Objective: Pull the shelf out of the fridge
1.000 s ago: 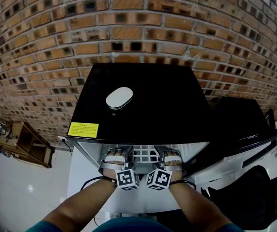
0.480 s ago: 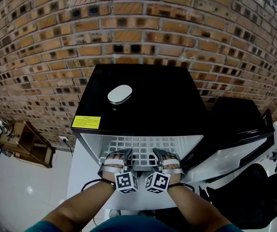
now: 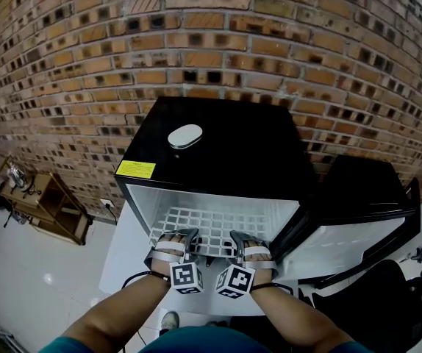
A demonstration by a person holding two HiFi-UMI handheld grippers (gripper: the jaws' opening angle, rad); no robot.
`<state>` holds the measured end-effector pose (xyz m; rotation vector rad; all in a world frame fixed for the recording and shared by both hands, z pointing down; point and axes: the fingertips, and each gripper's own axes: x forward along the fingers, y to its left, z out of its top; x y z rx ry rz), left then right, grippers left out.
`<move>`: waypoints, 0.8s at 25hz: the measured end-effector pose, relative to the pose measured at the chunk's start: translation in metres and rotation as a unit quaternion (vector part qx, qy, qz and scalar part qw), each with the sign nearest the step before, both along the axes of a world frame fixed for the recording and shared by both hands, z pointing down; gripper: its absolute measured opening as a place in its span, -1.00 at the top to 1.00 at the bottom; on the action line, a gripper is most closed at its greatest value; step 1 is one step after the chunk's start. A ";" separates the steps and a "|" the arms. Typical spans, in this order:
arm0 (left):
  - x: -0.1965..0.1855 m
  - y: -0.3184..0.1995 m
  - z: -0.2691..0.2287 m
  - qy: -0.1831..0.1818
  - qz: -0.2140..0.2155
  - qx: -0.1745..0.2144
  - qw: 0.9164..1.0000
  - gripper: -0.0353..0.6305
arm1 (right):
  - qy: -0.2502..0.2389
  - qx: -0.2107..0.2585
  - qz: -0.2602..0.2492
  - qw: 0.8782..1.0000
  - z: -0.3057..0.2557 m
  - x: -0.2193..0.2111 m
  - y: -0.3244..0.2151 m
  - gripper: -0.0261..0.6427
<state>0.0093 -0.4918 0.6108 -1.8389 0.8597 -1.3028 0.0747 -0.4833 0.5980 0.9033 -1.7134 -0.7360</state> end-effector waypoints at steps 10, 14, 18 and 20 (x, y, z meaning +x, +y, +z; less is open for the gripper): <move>-0.002 0.026 -0.011 -0.019 -0.004 0.003 1.000 0.60 | 0.009 0.003 -0.006 1.000 -0.007 0.001 0.025 0.48; -0.004 0.037 -0.011 -0.007 0.006 0.003 1.000 0.63 | 0.019 0.012 0.011 1.000 -0.011 -0.001 0.037 0.56; -0.002 0.049 -0.024 -0.011 0.028 0.027 0.999 0.75 | 0.036 0.030 0.038 0.998 -0.022 0.002 0.048 0.73; -0.005 0.055 -0.029 -0.023 0.039 0.038 0.998 0.76 | 0.042 0.031 0.048 0.998 -0.025 0.000 0.054 0.75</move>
